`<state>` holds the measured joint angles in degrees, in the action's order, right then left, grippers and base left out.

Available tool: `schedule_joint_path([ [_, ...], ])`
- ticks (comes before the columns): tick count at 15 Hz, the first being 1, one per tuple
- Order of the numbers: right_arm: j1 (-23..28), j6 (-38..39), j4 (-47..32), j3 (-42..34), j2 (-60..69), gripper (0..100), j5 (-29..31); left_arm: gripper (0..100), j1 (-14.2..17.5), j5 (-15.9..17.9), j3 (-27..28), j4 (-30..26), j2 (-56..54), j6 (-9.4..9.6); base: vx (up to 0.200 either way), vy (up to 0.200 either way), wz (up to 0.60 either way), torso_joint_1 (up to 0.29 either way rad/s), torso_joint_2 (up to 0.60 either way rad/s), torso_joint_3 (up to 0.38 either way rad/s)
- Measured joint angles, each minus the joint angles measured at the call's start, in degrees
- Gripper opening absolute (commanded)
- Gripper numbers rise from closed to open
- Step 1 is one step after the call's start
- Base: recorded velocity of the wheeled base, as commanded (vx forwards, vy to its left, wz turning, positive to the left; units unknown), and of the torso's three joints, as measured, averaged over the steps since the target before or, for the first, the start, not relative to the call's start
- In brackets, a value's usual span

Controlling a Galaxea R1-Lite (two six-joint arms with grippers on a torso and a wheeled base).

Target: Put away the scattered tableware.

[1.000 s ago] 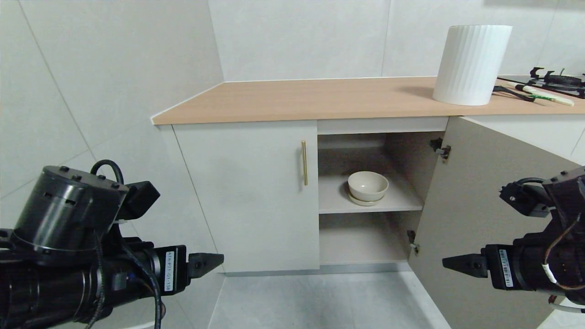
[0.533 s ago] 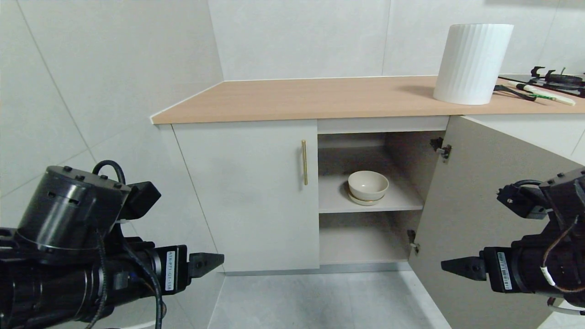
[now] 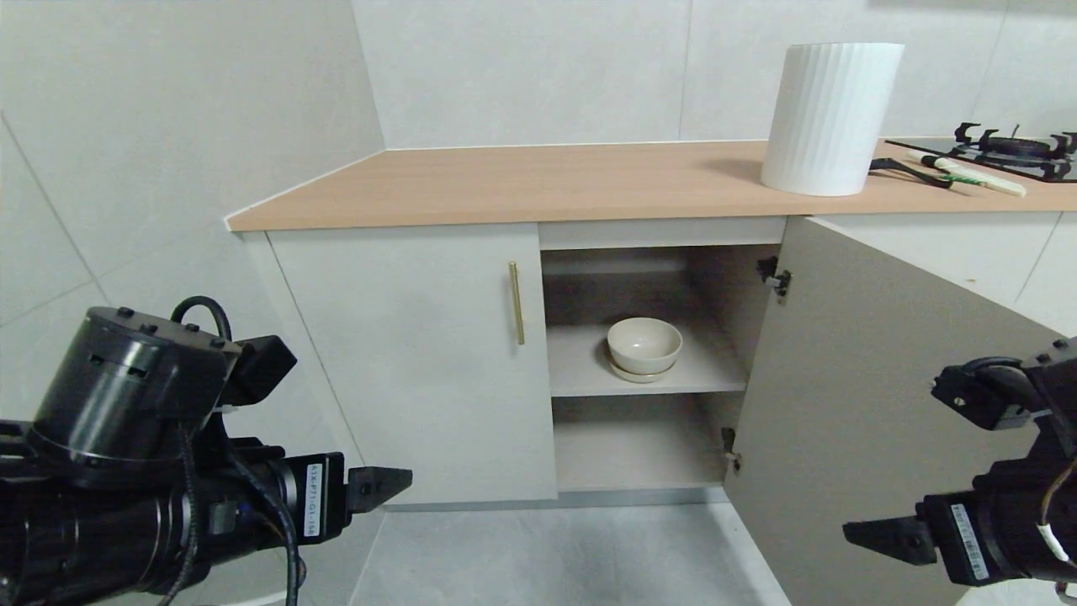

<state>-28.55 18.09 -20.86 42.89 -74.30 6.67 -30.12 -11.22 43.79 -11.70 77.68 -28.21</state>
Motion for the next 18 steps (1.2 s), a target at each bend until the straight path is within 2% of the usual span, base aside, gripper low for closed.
schedule_joint_path([
  [2,0.0,-1.3,-3.6,0.2,0.9,100,0.2,100,0.0,0.0,0.0,0.0,0.0,0.0,0.0,-0.2,0.0,0.002,0.0,0.002],
  [8,0.5,-3.4,-19.4,4.6,3.8,100,3.7,100,0.0,0.0,-0.1,-0.1,0.0,0.0,0.0,0.0,0.0,0.0,0.0,0.0],
  [10,1.1,-4.1,-21.7,5.8,4.9,100,5.8,100,0.0,0.0,-0.1,0.0,0.0,0.0,0.0,0.0,0.0,0.0,0.0,0.0],
  [13,5.7,-4.2,-21.4,7.1,5.6,100,11.6,100,0.0,0.0,-0.1,0.0,-0.1,0.02,0.0,0.0,0.0,0.0,0.0,0.0],
  [16,12.3,-6.4,-21.3,8.9,6.3,100,11.9,100,0.0,0.0,-0.2,0.0,-0.1,0.02,0.0,0.0,0.0,0.0,0.0,0.0],
  [18,18.5,-10.1,-20.2,9.5,6.6,100,11.9,100,0.0,0.0,-0.2,0.0,-0.1,0.02,0.0,0.0,0.0,0.0,0.0,0.0],
])
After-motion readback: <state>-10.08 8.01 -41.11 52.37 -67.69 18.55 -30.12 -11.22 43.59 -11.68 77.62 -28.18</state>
